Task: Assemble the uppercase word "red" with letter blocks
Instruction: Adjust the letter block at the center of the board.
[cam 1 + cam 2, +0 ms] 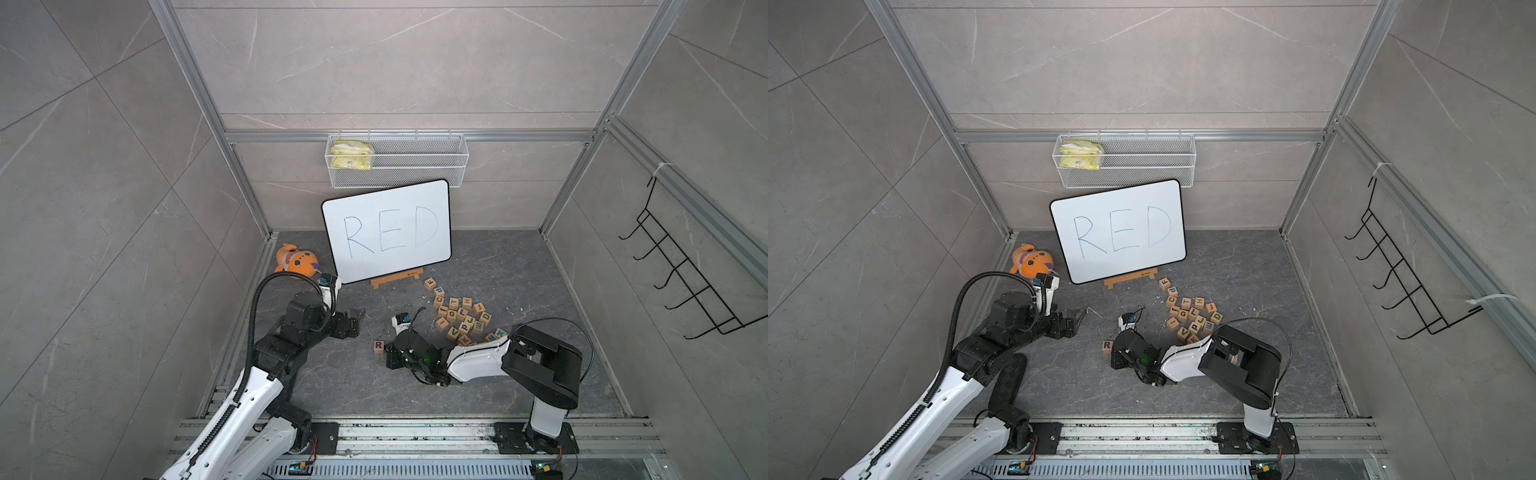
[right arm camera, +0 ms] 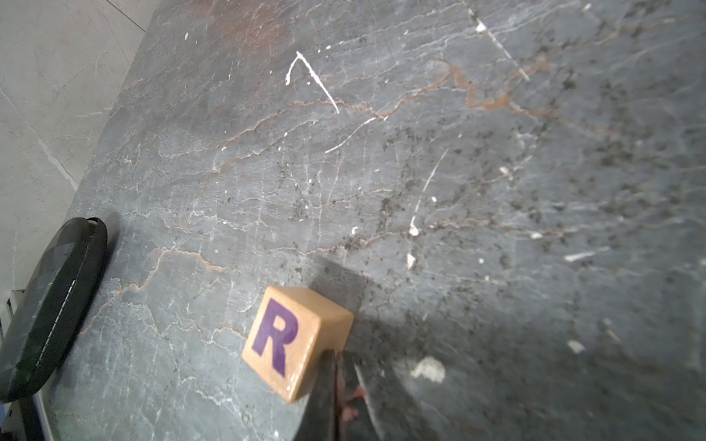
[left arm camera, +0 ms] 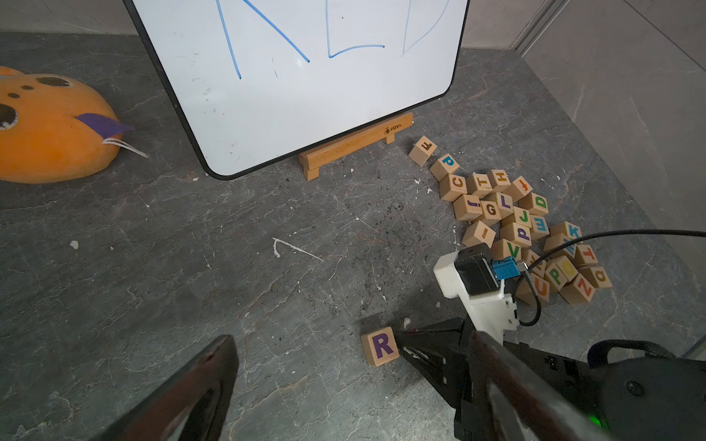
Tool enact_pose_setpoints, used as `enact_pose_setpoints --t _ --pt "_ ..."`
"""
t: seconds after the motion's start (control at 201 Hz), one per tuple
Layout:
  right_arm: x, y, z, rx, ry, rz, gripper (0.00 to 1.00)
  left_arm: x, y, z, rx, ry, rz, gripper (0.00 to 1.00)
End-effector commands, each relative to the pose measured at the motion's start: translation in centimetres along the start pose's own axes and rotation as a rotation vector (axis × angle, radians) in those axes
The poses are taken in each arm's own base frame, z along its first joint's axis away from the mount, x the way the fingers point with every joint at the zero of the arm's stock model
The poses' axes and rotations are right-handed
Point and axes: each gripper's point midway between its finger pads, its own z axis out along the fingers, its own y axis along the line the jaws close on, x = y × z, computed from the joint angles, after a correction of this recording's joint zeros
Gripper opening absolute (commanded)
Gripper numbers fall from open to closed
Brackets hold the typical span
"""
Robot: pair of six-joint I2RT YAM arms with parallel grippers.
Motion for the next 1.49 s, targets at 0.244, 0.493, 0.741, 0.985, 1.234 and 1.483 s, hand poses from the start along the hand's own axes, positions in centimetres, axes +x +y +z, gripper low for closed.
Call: enact_pose_setpoints --t 0.244,0.493,0.741,0.985,1.234,1.483 --pt "-0.5 -0.1 0.6 0.011 -0.026 -0.014 0.00 -0.5 -0.3 -0.3 0.024 -0.031 -0.009 0.97" --pt "-0.9 -0.2 0.9 0.021 -0.043 -0.028 0.00 -0.4 -0.3 -0.3 0.022 -0.032 -0.008 0.97" --pt "-1.0 -0.1 1.0 0.022 -0.047 -0.034 0.00 -0.4 -0.3 -0.3 0.024 -0.033 -0.008 0.97" --pt "-1.3 0.6 1.4 0.001 -0.048 -0.033 0.00 -0.3 -0.4 -0.2 0.031 -0.030 -0.008 0.97" --pt "-1.4 0.6 1.3 0.006 -0.051 -0.033 0.00 -0.3 -0.4 -0.2 0.030 -0.031 -0.010 0.97" --pt "-0.9 0.6 1.1 -0.002 -0.029 -0.022 0.00 -0.3 -0.3 -0.1 0.026 -0.028 -0.010 0.97"
